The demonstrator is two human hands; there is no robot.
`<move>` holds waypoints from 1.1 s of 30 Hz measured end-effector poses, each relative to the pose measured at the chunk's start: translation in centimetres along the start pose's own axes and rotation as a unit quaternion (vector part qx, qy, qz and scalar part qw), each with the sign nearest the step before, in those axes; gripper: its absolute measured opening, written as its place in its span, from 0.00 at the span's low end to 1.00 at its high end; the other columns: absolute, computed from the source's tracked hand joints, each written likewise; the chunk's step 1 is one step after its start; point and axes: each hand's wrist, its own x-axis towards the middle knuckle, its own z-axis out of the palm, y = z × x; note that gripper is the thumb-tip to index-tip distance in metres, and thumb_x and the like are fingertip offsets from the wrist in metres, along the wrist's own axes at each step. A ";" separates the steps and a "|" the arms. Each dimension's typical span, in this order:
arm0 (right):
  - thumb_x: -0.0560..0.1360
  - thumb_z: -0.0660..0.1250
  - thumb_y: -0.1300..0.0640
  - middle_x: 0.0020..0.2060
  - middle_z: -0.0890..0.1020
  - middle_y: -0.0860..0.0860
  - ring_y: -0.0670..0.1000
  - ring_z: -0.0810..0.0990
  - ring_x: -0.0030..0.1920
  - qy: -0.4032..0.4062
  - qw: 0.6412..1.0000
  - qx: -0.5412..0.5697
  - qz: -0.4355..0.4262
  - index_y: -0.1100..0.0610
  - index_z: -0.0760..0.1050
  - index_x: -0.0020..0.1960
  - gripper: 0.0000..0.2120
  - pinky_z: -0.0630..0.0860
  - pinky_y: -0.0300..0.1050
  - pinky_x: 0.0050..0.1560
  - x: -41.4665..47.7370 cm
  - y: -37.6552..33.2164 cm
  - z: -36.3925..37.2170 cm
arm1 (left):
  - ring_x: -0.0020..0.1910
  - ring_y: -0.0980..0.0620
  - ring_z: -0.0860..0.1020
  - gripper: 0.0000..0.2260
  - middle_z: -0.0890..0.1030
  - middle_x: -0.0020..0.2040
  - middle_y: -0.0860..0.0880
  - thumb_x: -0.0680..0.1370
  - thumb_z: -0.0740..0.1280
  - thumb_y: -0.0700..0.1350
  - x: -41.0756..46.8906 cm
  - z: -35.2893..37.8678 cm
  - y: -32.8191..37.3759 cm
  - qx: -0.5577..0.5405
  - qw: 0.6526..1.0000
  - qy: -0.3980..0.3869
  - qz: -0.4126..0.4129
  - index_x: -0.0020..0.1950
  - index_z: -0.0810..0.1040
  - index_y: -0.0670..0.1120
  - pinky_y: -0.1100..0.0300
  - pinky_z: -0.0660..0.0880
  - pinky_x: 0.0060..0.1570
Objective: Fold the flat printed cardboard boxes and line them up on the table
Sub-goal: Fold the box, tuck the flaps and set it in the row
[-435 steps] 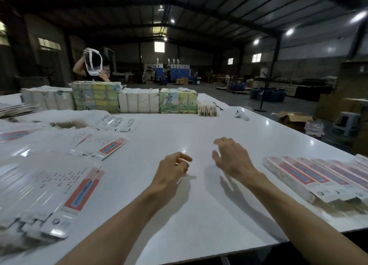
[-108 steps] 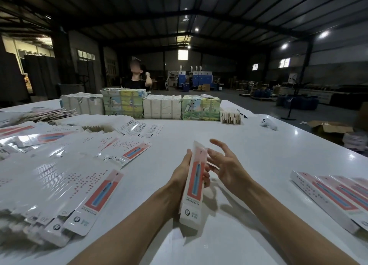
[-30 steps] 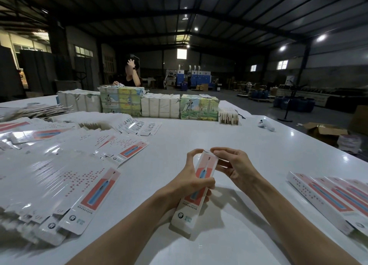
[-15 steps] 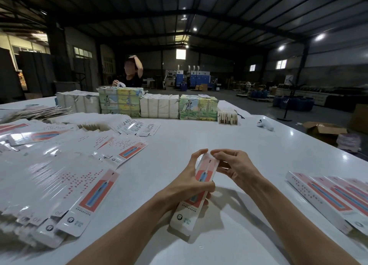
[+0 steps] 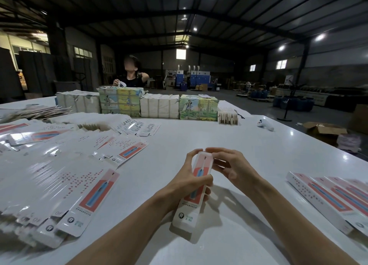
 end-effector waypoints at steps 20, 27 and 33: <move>0.81 0.71 0.57 0.58 0.86 0.53 0.54 0.87 0.56 0.013 0.992 -0.096 -0.086 0.54 0.79 0.66 0.13 0.85 0.46 0.53 -0.5 1.3 1.9 | 0.42 0.44 0.87 0.39 0.80 0.59 0.38 0.71 0.79 0.50 -0.1 0.5 0.4 -0.222 0.972 0.055 -0.057 0.75 0.59 0.63 0.51 0.84 0.42; 0.84 0.65 0.45 0.62 0.78 0.46 0.44 0.78 0.60 0.039 0.879 -0.430 -0.201 0.50 0.76 0.70 0.17 0.81 0.50 0.59 -0.9 2.4 2.7 | 0.62 0.36 0.83 0.31 0.82 0.64 0.35 0.83 0.60 0.66 -0.7 0.5 1.3 -0.375 0.923 0.036 -0.077 0.73 0.75 0.42 0.39 0.81 0.59; 0.74 0.61 0.24 0.55 0.72 0.45 0.43 0.73 0.56 -0.030 0.827 -0.537 -0.162 0.45 0.67 0.79 0.40 0.73 0.36 0.50 -1.6 1.9 2.9 | 0.57 0.34 0.85 0.30 0.82 0.61 0.32 0.78 0.65 0.69 -0.6 0.0 1.7 -0.451 0.888 0.070 -0.057 0.65 0.80 0.45 0.38 0.82 0.54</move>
